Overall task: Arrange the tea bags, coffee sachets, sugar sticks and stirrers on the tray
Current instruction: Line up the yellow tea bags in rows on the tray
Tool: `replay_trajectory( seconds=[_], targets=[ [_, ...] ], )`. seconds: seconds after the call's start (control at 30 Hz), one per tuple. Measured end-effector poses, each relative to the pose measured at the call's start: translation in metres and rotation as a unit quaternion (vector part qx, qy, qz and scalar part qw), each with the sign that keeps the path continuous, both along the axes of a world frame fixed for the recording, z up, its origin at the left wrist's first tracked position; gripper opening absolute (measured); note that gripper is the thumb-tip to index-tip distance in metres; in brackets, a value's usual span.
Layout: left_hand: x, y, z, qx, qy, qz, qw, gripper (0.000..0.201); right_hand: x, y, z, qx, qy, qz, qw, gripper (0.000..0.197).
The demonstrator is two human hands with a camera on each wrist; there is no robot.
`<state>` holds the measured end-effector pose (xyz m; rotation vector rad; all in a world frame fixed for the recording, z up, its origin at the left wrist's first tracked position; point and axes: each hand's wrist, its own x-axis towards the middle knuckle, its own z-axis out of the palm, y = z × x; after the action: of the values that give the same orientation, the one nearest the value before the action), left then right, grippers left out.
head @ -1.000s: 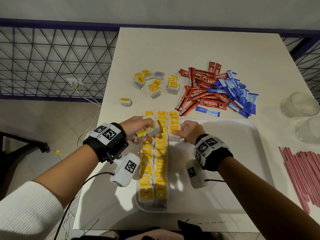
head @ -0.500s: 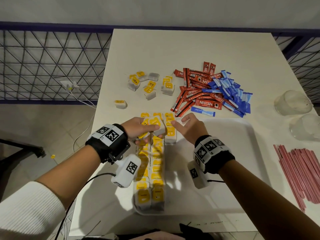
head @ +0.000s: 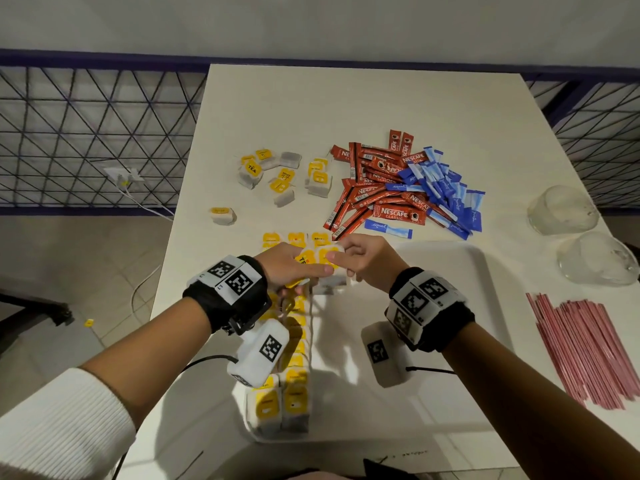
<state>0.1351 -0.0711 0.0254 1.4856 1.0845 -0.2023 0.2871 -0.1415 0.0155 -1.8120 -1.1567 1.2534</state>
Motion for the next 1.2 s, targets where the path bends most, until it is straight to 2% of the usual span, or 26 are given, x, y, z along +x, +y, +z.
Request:
replay_trajectory(
  seconds=[0.13, 0.27, 0.37, 0.5, 0.63, 0.7, 0.83, 1.03, 1.2],
  targets=[
    [-0.001, -0.009, -0.001, 0.009, 0.037, -0.040, 0.998, 0.037, 0.004, -0.010, -0.003, -0.045, -0.001, 0.039, 0.998, 0.016],
    [-0.009, -0.012, -0.001, 0.017, 0.071, -0.082, 0.994, 0.027, 0.000, -0.022, -0.017, -0.054, 0.006, 0.051, 0.997, 0.019],
    [-0.013, -0.008, -0.002, 0.045, 0.099, -0.066, 0.992, 0.033, -0.009, -0.024, -0.031, -0.054, 0.012, 0.036, 0.998, 0.021],
    [-0.015, -0.002, -0.001, 0.088, 0.099, -0.032, 0.991, 0.029, -0.015, -0.019, -0.041, -0.057, 0.007, 0.031, 0.998, 0.024],
    [-0.015, 0.001, 0.000, 0.156, 0.108, -0.014, 0.982, 0.029, -0.016, -0.012, -0.038, -0.082, -0.036, 0.017, 0.996, 0.020],
    [-0.014, 0.001, 0.001, 0.164, 0.113, -0.022, 0.980, 0.029, -0.015, -0.011, -0.035, -0.088, -0.046, 0.002, 0.995, 0.012],
    [-0.013, 0.001, 0.002, 0.171, 0.111, -0.030, 0.978, 0.026, -0.015, -0.010, -0.037, -0.099, -0.055, -0.022, 0.993, 0.027],
    [-0.015, 0.004, 0.002, 0.144, 0.094, -0.010, 0.985, 0.017, -0.017, -0.008, -0.035, -0.098, -0.067, -0.030, 0.992, 0.030],
    [-0.019, 0.005, -0.003, 0.142, 0.097, -0.008, 0.985, 0.026, -0.019, -0.008, -0.034, -0.105, -0.091, -0.036, 0.990, 0.025]
  ],
)
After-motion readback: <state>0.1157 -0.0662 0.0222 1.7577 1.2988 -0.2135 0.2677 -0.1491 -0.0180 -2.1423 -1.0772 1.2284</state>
